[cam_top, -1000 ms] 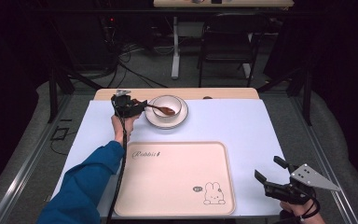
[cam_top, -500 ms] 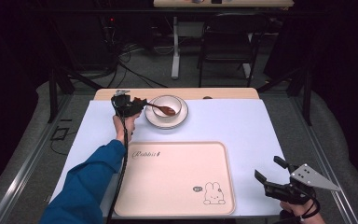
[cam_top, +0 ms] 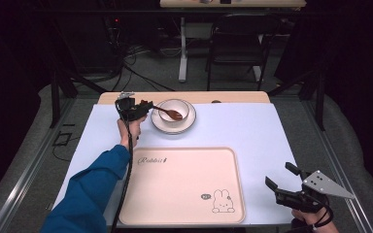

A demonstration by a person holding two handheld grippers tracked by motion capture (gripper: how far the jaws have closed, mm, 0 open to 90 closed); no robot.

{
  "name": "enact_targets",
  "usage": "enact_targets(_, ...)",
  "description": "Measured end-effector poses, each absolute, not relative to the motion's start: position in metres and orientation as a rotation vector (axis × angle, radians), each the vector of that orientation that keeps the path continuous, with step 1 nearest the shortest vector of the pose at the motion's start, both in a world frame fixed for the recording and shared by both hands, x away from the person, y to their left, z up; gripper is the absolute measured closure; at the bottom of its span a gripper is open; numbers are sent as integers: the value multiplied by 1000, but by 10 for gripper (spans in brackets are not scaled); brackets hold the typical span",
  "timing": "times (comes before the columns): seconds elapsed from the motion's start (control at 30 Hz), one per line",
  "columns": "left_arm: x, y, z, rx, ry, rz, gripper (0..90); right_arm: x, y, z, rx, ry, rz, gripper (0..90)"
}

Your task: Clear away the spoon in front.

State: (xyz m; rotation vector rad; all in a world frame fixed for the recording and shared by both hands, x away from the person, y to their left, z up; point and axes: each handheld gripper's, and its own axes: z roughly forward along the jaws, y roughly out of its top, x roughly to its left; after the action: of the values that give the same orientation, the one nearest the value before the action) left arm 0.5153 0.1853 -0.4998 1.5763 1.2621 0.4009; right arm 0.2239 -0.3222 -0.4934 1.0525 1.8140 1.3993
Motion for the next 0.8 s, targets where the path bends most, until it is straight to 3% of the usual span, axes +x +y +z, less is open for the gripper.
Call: enact_targets(0.8,510,183,-486,1507,1194,341,836,224,-322,-493,1049,1818,1396,140)
